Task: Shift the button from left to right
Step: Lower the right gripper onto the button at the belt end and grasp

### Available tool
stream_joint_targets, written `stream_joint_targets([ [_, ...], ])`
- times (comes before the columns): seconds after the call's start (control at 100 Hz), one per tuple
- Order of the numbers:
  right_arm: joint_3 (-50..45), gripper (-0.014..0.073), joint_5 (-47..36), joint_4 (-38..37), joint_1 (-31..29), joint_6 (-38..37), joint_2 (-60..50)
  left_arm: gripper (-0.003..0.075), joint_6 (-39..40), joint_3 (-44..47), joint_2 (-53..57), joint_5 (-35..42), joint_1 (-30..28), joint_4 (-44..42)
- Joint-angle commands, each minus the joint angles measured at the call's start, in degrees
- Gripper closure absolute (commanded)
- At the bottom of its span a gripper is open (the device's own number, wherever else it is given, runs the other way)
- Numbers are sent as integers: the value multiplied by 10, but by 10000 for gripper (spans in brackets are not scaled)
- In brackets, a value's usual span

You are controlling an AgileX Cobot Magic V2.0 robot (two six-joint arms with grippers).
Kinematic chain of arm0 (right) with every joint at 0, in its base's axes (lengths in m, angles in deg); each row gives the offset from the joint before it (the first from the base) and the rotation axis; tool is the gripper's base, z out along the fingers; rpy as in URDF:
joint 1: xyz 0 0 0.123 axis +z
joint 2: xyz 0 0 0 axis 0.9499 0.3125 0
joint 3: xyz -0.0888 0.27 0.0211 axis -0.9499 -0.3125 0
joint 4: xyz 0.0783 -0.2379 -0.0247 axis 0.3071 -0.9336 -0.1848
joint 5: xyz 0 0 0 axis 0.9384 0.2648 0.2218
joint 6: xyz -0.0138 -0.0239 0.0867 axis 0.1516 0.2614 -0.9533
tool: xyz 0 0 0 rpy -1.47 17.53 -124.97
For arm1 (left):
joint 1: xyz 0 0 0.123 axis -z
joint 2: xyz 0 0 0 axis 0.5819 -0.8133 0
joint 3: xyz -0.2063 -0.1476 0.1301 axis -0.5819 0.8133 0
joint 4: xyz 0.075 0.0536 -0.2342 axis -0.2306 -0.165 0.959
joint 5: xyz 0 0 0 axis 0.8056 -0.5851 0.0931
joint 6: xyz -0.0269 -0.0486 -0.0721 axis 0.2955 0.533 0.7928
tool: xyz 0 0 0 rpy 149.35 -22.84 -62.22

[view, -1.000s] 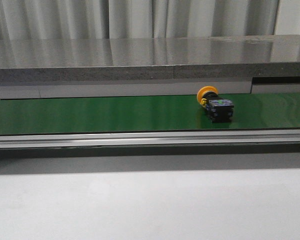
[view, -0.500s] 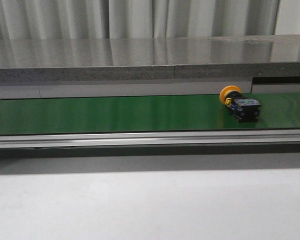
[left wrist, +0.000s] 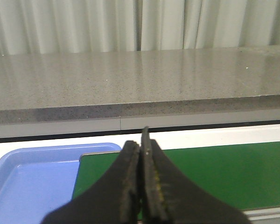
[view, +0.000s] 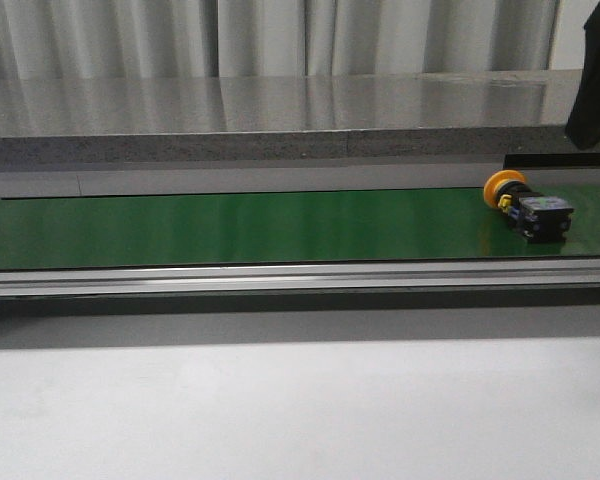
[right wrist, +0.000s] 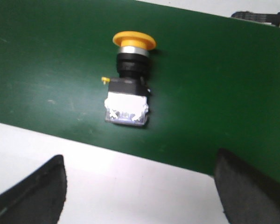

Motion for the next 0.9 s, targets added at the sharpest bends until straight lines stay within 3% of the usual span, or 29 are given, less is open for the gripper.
stream_joint_targets([
  [0.0,34,-40,-32,5,1,16,13,741,3,-16,-4,42,4,5],
  [0.46,77,-27,-43,-41,-12,14,163,741,3,-16,-4,42,4,5],
  [0.53,77,53,-46,-41,-14,11,165,741,3,-16,-4,42,4,5],
  [0.7,77,357,-50,-42,-15,5,164,741,3,-16,-4,42,4,5],
  [0.77,77,410,-50,-43,-15,5,161,741,3,-16,-4,42,4,5],
  [0.89,94,416,-36,-52,-27,5,156,741,3,-16,-4,42,4,5],
])
